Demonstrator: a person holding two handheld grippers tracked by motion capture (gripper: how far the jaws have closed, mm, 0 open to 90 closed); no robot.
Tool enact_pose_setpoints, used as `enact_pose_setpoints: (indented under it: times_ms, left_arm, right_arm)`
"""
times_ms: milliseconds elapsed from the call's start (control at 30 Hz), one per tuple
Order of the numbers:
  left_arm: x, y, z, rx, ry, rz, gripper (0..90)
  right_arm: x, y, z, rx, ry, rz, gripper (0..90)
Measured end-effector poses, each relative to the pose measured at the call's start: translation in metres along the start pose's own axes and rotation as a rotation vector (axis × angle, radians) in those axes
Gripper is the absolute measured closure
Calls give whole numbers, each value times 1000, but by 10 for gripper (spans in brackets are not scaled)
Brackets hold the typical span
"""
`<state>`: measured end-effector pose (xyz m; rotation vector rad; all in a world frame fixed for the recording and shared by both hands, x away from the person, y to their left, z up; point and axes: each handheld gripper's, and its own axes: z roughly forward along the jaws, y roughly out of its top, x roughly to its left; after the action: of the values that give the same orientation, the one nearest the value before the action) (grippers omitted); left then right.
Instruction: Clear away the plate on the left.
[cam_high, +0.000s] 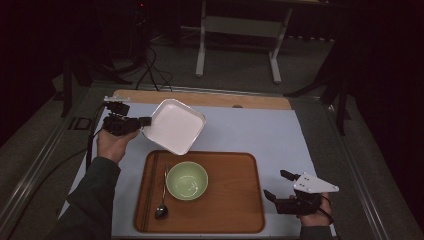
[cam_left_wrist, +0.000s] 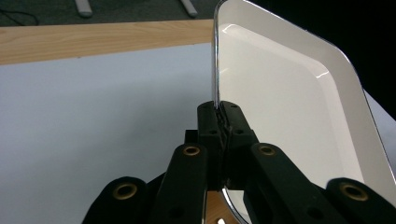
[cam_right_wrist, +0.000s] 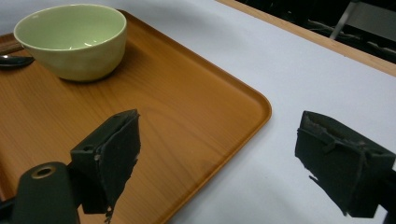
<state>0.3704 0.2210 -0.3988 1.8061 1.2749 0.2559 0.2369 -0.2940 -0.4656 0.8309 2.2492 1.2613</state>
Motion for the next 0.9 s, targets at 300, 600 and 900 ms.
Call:
enact_pose_setpoints:
  times_ms: [300, 600, 900]
  left_arm:
    - [-18, 4, 14, 32, -31, 55, 894]
    - [-35, 5, 29, 69, -68, 115, 896]
    - [-52, 8, 43, 94, -102, 151, 896]
  right_arm:
    - [-1, 0, 0, -1, 1, 3, 135]
    - [-1, 0, 0, -3, 1, 2, 135]
    - [-1, 0, 0, -4, 0, 0, 135]
